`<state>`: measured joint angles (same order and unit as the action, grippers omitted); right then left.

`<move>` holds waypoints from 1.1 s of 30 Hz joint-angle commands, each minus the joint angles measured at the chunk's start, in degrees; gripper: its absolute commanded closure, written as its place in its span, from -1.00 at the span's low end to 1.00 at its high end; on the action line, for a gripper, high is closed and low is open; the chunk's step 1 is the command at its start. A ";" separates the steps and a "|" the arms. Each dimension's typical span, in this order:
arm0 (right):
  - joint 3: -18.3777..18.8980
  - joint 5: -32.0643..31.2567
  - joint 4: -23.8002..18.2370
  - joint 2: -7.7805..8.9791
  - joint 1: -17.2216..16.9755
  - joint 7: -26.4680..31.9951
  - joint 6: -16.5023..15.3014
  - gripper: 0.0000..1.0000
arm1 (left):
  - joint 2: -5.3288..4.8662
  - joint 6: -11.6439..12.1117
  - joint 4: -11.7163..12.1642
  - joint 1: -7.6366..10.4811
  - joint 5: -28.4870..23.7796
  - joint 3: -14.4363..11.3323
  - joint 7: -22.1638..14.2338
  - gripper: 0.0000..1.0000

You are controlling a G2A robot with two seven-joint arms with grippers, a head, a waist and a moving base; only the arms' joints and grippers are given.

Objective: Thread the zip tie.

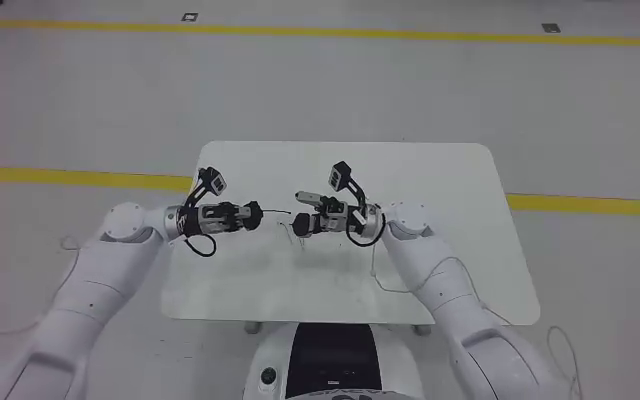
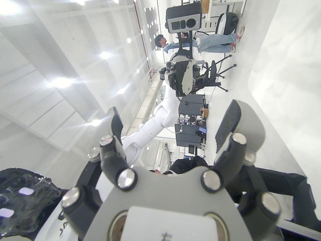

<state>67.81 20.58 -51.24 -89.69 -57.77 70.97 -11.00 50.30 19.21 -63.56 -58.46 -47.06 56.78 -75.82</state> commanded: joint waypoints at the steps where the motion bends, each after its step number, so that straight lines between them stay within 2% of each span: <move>1: -0.32 0.78 0.67 -0.01 0.29 0.10 -0.32 0.02 | 0.18 0.19 0.22 0.13 -0.74 -0.08 -0.20 1.00; 5: -0.83 2.61 1.82 0.00 0.77 0.52 -1.14 0.08 | 0.56 0.03 0.83 0.32 -2.53 -0.21 -0.98 1.00; 7: -1.05 3.54 2.37 0.02 1.01 0.87 -1.57 0.10 | 0.76 -0.72 1.35 0.49 -3.95 -0.39 -2.62 1.00; 11: -1.50 4.77 3.31 0.08 1.47 1.31 -2.35 0.24 | 1.08 -0.55 2.63 0.93 -4.19 -0.64 -3.37 1.00; 15: -2.00 5.70 4.06 0.14 1.84 1.54 -2.96 0.28 | 1.37 -0.51 3.35 1.22 -4.66 -0.79 -3.82 1.00; 20: -2.59 6.56 4.70 0.26 2.17 1.77 -3.68 0.30 | 1.56 -0.80 3.70 1.36 -5.14 -1.04 -3.82 1.00; 25: -3.06 7.43 5.01 0.37 2.32 1.74 -4.05 0.50 | 1.66 -0.57 3.94 1.49 -4.85 -1.23 -3.82 1.00; 31: -3.65 8.07 5.13 0.55 2.44 1.65 -4.43 0.58 | 1.70 -0.58 3.84 1.48 -4.92 -1.38 -3.82 1.00; 33: -3.89 8.16 5.16 0.61 2.47 1.50 -4.40 0.68 | 1.69 -0.60 3.77 1.43 -5.03 -1.40 -3.82 1.00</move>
<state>64.03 28.72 -46.10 -89.11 -55.31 72.56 -15.44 51.99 18.63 -59.75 -56.99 -52.01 55.39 -79.64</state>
